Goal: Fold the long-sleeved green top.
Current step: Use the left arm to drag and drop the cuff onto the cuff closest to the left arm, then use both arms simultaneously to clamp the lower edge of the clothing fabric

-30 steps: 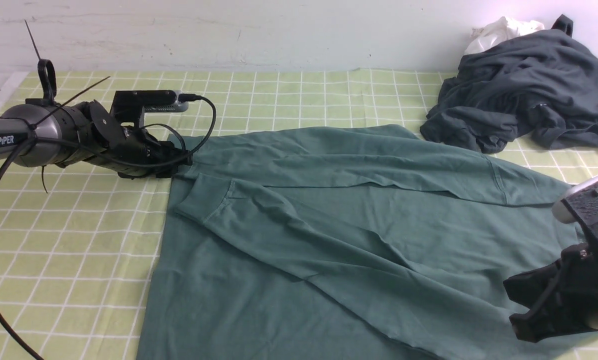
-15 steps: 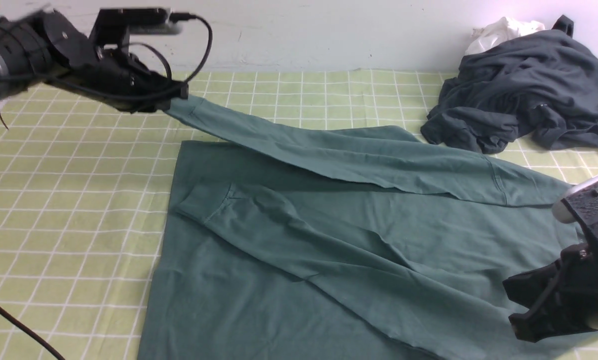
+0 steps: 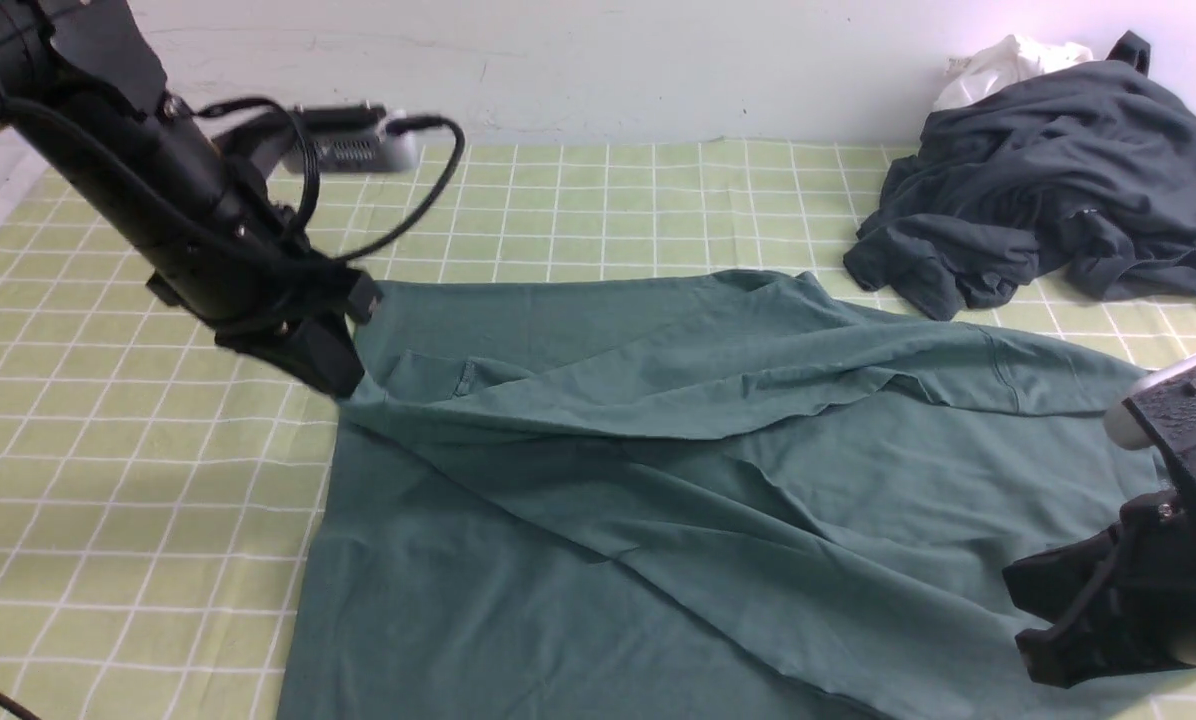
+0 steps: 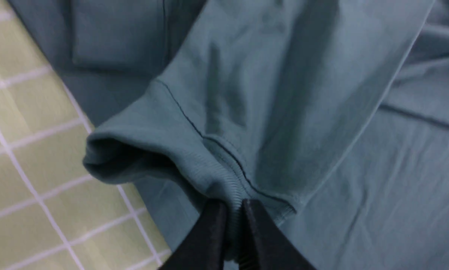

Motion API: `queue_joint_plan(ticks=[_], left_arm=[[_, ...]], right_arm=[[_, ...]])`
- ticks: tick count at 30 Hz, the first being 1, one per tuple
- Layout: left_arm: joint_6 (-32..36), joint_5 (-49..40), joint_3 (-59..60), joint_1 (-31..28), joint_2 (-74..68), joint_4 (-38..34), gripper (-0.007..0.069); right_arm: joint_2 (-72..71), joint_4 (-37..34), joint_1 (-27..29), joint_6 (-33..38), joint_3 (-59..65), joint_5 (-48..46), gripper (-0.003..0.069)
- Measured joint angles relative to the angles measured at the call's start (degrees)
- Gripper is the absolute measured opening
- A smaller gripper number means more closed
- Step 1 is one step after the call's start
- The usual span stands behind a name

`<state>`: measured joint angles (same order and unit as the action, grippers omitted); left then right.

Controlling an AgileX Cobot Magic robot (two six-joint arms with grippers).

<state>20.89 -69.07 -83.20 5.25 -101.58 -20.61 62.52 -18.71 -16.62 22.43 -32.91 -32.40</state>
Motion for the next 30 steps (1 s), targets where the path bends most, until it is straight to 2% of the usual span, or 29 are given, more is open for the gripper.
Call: queue_joint_plan(ticks=[4,8,14,21,26,28,29,30], left_arm=[[0.0,0.3,7.2,0.6,3.3,1.0,0.0023],[0.0,4.6,16.2,2.2,8.0,1.1,0.0024],[0.0,8.0,22.3,4.0,11.0,2.0,0.0051],[-1.6,6.5,28.3,5.3,17.5,2.3,0.0211],[-2.0,6.5,35.7,11.2,23.4,3.9,0.027],[-0.8,6.5,40.7,16.6,25.1,6.9,0.0281],[-0.7,6.5,41.0,16.6,25.2,7.2,0.0282],[0.4,6.7,43.1,19.6,25.3,9.1,0.0283]], right_arm=[[-0.1,-0.1,0.0,0.0,0.0,-0.2,-0.0015],[-0.1,-1.0,0.0,0.0,0.0,-0.2,-0.0015],[-0.1,-1.4,0.0,0.0,0.0,-0.3,-0.0015],[-0.1,-1.5,0.0,0.0,0.0,-1.8,-0.0015],[-0.1,-1.5,0.0,0.0,0.0,-2.1,-0.0015],[-0.1,-1.8,0.0,0.0,0.0,-2.1,-0.0015],[-0.1,-1.8,0.0,0.0,0.0,-2.1,-0.0015],[-0.1,-2.1,0.0,0.0,0.0,-2.1,-0.0015]])
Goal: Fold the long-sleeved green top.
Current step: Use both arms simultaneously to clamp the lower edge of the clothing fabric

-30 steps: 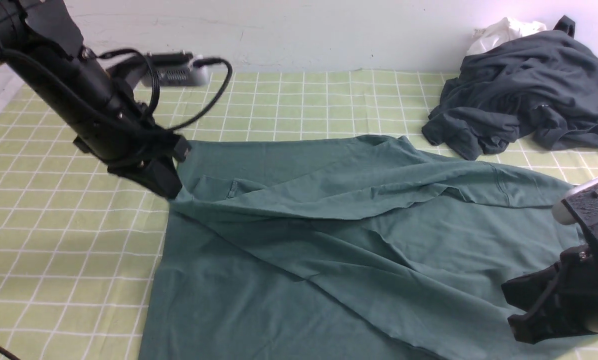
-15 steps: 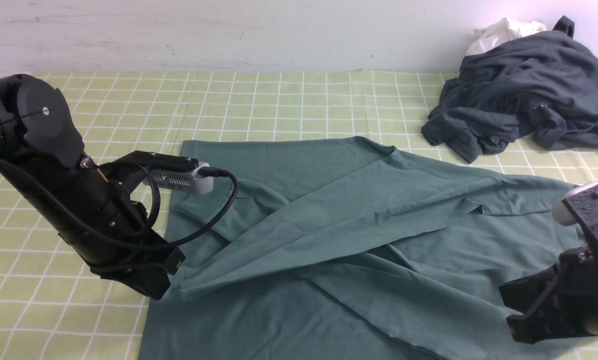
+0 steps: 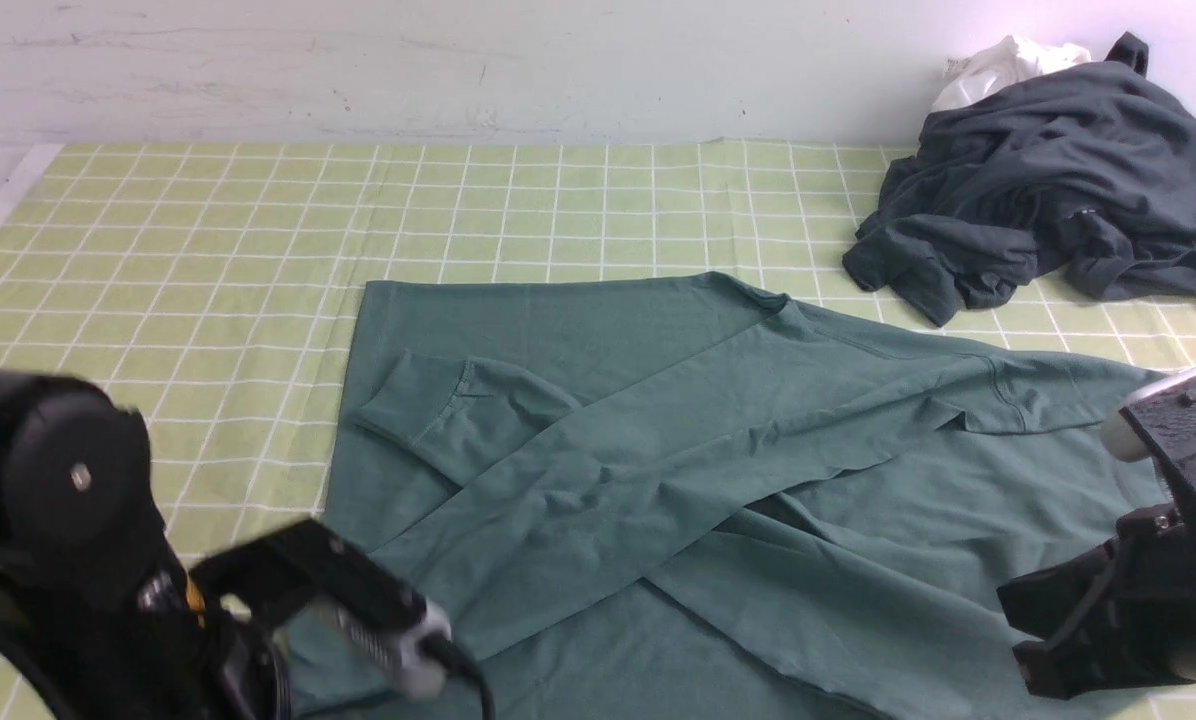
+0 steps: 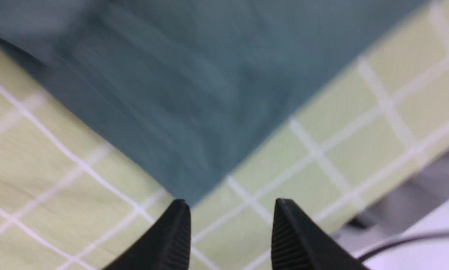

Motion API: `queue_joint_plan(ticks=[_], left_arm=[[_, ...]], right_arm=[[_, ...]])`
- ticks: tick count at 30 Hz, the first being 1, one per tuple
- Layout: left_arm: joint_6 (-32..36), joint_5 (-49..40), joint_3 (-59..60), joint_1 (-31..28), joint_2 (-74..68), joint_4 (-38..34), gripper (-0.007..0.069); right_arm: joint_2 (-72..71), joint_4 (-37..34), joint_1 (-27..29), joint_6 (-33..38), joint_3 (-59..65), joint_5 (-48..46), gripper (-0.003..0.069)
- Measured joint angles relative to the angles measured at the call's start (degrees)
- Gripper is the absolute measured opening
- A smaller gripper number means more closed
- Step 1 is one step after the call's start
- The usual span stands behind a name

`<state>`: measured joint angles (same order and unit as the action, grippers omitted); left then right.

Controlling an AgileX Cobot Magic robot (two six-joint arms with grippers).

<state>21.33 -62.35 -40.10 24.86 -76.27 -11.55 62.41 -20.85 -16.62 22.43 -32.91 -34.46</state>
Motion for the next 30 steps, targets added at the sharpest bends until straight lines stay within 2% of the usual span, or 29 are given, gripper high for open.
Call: queue_joint_plan(ticks=[3,8,12,18,22,30], left_arm=[[4.6,4.3,4.1,6.1,0.0,5.6,0.0283],[11.1,13.0,6.7,10.3,0.0,9.6,0.0283],[14.9,17.6,7.3,10.6,0.0,8.9,0.0283],[21.8,17.5,7.9,10.6,0.0,3.3,0.0283],[25.3,17.9,10.0,10.7,0.0,2.2,0.0283],[26.9,26.3,13.2,10.8,0.0,3.1,0.0277]], right_arm=[[0.0,-1.2,0.0,0.0,0.0,0.0,-0.0015],[0.0,-2.2,0.0,0.0,0.0,-0.1,-0.0015],[0.0,-2.3,0.0,0.1,0.0,-0.1,-0.0015],[0.0,-2.4,0.0,1.7,0.0,-0.7,-0.0015],[0.0,-2.6,0.0,2.5,0.0,-1.0,-0.0015],[0.0,-4.6,0.0,2.8,0.0,-1.5,-0.0015]])
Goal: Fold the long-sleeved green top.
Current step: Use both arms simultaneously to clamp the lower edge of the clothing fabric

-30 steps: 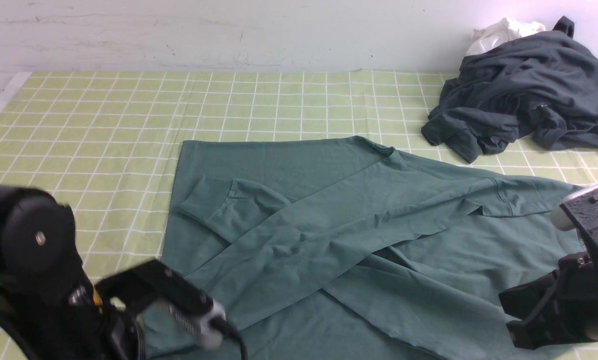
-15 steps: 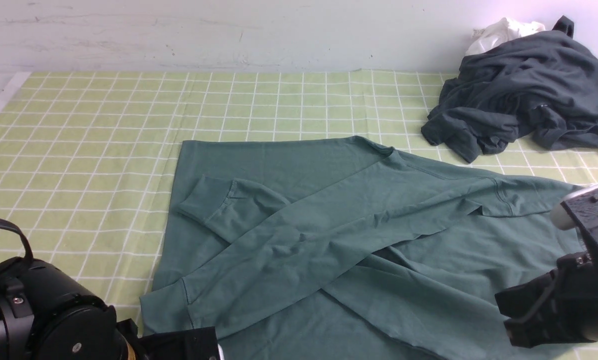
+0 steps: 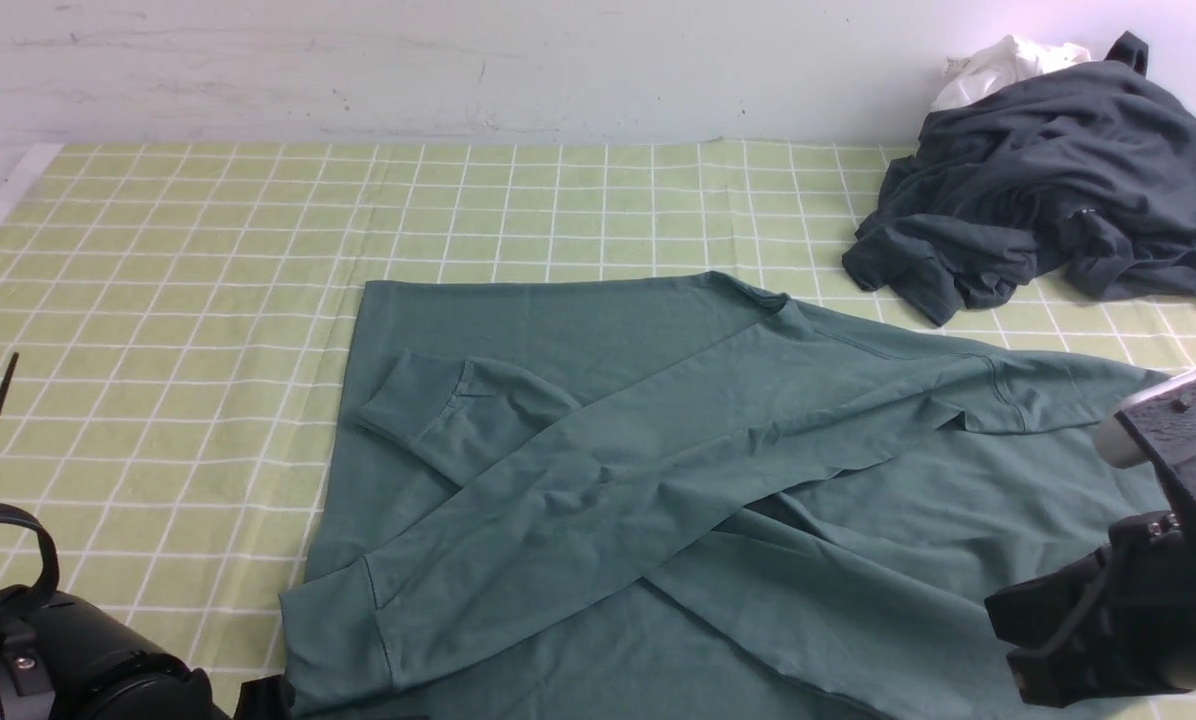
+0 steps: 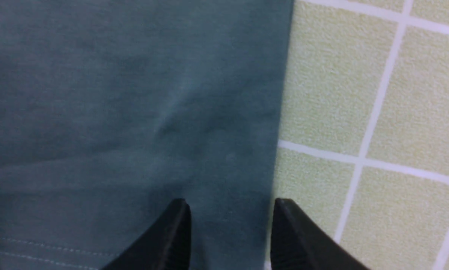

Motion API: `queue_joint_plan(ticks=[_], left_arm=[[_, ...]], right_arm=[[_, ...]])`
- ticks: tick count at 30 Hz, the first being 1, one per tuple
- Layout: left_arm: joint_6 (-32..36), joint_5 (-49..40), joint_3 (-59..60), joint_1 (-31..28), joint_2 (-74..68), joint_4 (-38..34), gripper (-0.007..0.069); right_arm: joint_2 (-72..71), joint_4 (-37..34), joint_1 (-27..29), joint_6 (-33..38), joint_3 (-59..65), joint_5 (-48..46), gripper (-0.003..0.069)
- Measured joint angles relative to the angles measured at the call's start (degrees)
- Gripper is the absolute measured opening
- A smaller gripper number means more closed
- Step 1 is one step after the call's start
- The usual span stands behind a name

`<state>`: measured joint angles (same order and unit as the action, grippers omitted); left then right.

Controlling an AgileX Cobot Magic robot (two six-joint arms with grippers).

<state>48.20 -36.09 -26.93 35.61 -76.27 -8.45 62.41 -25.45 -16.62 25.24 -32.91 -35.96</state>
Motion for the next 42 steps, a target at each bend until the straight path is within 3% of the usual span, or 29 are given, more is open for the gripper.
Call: queue_joint_plan(ticks=[11,15,22,25,33,36,42], left_arm=[[-0.2,-3.7,0.0,0.0,0.0,0.2,0.0089],[-3.8,-2.0,0.0,0.0,0.0,0.3,0.0111],[-6.2,-1.1,0.0,0.0,-0.2,1.5,0.0272],[-6.2,-1.2,0.0,0.1,-1.5,1.5,0.0279],[-6.3,-1.3,-1.3,0.4,-4.4,2.9,0.0134],[-6.3,-3.5,-2.4,0.4,-4.1,2.6,0.0034],[-7.3,-6.9,-4.4,0.5,-0.5,1.9,-0.0004]], right_arm=[[0.0,-0.7,0.0,0.0,0.0,-0.1,-0.0015],[0.0,-0.7,0.0,0.0,0.0,-0.3,-0.0015],[0.0,-0.8,0.0,0.0,0.0,-0.5,-0.0015],[0.0,-0.8,0.0,0.0,0.0,-0.5,-0.0015],[0.0,-0.9,0.0,0.0,0.0,-0.5,-0.0015],[0.0,-1.0,0.0,0.0,0.0,-0.6,-0.0015],[0.0,-1.0,0.0,1.3,0.0,-0.6,-0.0015]])
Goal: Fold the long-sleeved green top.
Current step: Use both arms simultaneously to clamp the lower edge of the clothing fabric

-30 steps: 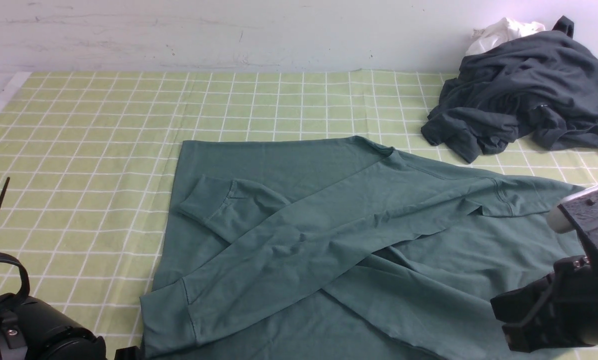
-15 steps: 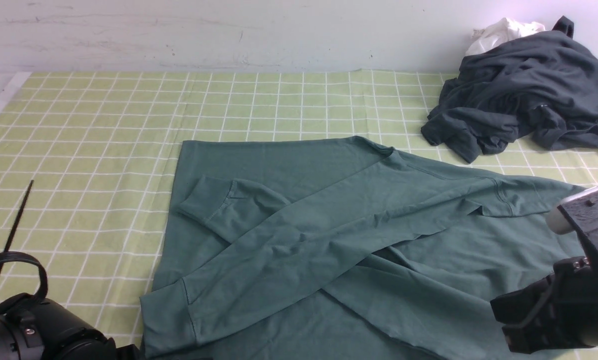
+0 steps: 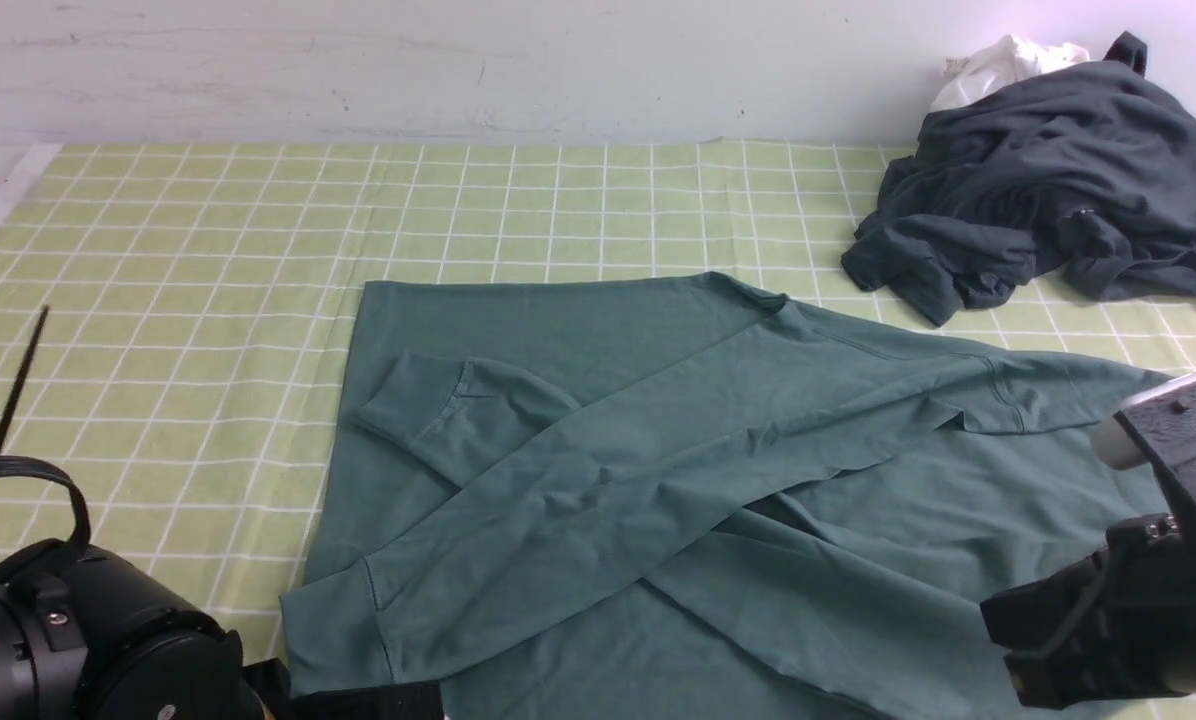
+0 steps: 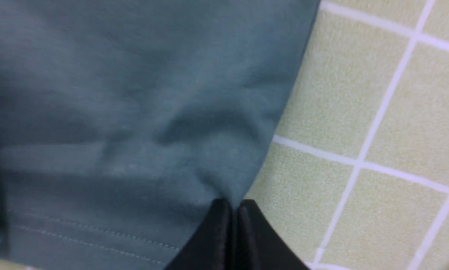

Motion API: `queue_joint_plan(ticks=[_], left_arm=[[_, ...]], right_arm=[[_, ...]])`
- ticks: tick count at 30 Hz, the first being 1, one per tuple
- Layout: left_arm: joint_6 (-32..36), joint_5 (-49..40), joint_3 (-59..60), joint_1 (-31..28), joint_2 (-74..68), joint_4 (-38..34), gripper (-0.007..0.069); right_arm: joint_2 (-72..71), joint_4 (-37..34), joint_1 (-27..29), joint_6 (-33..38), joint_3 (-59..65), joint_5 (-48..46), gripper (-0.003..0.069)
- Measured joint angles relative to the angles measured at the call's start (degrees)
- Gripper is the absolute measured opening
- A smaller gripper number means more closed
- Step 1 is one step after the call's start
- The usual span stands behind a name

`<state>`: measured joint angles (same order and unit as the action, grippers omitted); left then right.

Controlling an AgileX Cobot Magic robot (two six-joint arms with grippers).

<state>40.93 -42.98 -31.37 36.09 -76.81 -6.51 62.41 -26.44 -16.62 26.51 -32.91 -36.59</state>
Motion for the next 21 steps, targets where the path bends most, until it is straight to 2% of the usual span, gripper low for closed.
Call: queue_joint_plan(ticks=[3,6,10,13,16,17,18,21], left_arm=[[-0.7,-1.6,-0.4,0.0,1.7,0.1,-0.0004],[-1.6,-4.5,-0.7,0.0,4.5,2.1,-0.0004],[-6.3,-6.6,-0.7,-0.5,7.5,6.5,-0.0004],[-9.1,-6.7,-0.7,-2.0,8.4,8.9,-0.0004],[-10.4,-6.7,-0.7,-3.9,8.8,9.2,-0.0004],[-10.5,-6.5,-0.7,-4.1,8.9,9.2,-0.0004],[-10.7,-6.2,-0.7,-4.5,8.9,9.1,-0.0004],[-10.7,-6.0,-0.7,-4.7,9.0,8.9,-0.0004]], right_arm=[[-0.2,-0.4,0.0,2.4,0.0,0.1,-0.0015],[-2.7,-3.7,0.0,9.5,-1.3,-0.7,-0.0015],[-7.1,-10.0,0.0,25.7,-4.5,0.3,-0.0015],[-7.6,-11.3,0.0,38.0,-6.2,1.1,-0.0015],[-5.8,-6.4,0.0,45.6,-6.3,-1.5,0.0025],[-5.2,-5.3,0.0,46.0,-6.3,-2.7,0.0038],[-3.4,0.0,0.0,46.1,-6.3,-6.0,0.0078],[1.2,10.0,0.0,45.0,-6.1,-12.0,0.0163]])
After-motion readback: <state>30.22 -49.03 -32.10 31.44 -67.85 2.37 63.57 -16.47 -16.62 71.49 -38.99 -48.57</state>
